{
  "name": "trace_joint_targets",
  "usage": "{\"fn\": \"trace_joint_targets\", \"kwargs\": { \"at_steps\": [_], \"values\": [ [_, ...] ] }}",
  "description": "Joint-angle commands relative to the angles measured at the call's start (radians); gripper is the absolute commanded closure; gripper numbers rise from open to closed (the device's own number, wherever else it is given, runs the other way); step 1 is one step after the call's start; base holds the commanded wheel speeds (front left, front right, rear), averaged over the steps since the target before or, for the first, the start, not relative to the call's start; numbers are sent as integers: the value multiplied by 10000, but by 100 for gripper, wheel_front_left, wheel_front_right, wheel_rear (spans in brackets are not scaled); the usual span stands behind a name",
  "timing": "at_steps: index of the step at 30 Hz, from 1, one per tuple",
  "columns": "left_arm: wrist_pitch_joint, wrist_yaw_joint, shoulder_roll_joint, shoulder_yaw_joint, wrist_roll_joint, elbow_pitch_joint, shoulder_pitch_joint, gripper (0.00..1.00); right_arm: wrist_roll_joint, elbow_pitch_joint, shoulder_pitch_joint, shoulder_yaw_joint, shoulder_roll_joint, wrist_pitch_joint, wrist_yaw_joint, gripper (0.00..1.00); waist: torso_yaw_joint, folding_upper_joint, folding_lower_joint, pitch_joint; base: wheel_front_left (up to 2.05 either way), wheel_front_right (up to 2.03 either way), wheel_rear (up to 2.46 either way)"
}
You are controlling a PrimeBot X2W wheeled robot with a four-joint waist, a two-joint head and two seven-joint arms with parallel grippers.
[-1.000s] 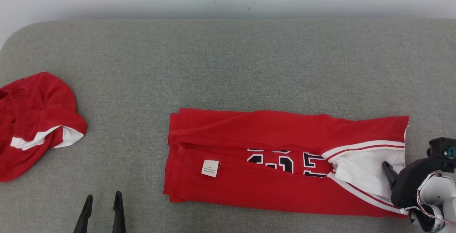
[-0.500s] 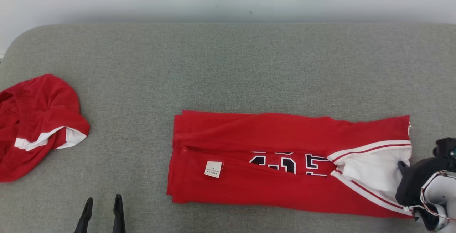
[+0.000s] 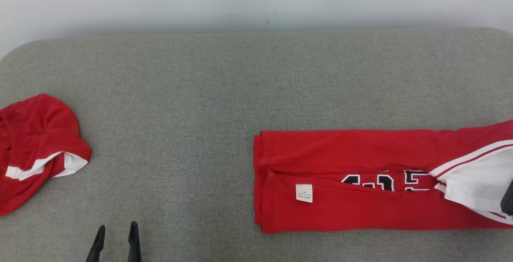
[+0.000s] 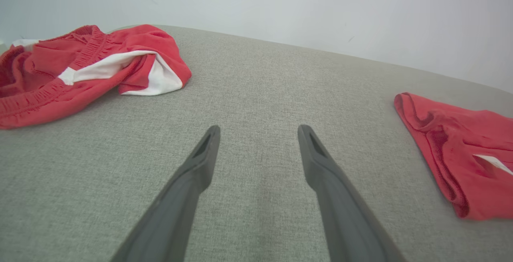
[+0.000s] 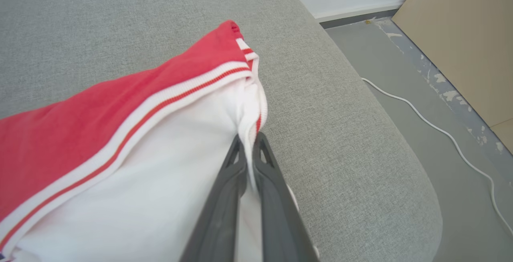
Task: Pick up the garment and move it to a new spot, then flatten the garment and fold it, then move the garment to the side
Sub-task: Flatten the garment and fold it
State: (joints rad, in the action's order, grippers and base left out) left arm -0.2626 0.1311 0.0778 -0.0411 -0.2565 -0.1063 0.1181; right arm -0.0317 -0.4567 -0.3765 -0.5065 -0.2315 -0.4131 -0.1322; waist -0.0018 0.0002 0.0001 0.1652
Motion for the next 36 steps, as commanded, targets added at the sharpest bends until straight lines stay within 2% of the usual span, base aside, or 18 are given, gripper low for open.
{"fn": "trace_joint_targets", "kwargs": {
  "at_steps": [1, 4, 8, 14, 21, 26, 36],
  "values": [
    [-29, -10, -9, -18, -66, -25, 61, 0, -139, 78, -71, -68, 2, 49, 32, 100, -14, -2, -1, -28, 0, 0, 0],
    [-29, -9, -26, 49, -70, -71, 83, 0, -491, 507, 7, -65, 256, -48, 32, 100, -5, -2, -1, -153, 0, 0, 0],
    [-29, -9, -51, 43, -119, -103, 156, 0, -408, 1024, 333, 659, 570, -269, 31, 100, -1, -2, -1, -311, 0, 0, 0],
    [-29, -9, -89, 30, -156, -174, 268, 0, 66, 1797, 891, 2393, 1047, -727, 31, 100, -2, -2, -1, -598, 0, 0, 0],
    [-29, -9, -128, 22, -107, -166, 351, 0, 967, 2135, 1011, 4564, 1183, -1114, 31, 100, 4, -2, -1, -781, 0, 0, 0],
    [-29, -9, -166, 92, -86, -182, 393, 0, 1325, 1726, 581, 5688, 1334, -1074, 31, 100, 56, -2, -1, -850, 0, 0, 0],
    [-29, -9, -235, 270, -92, -276, 239, 0, 1931, 167, -546, 7447, 1740, -575, 31, 100, 481, -2, -1, -814, 0, 0, 0]
  ]
}}
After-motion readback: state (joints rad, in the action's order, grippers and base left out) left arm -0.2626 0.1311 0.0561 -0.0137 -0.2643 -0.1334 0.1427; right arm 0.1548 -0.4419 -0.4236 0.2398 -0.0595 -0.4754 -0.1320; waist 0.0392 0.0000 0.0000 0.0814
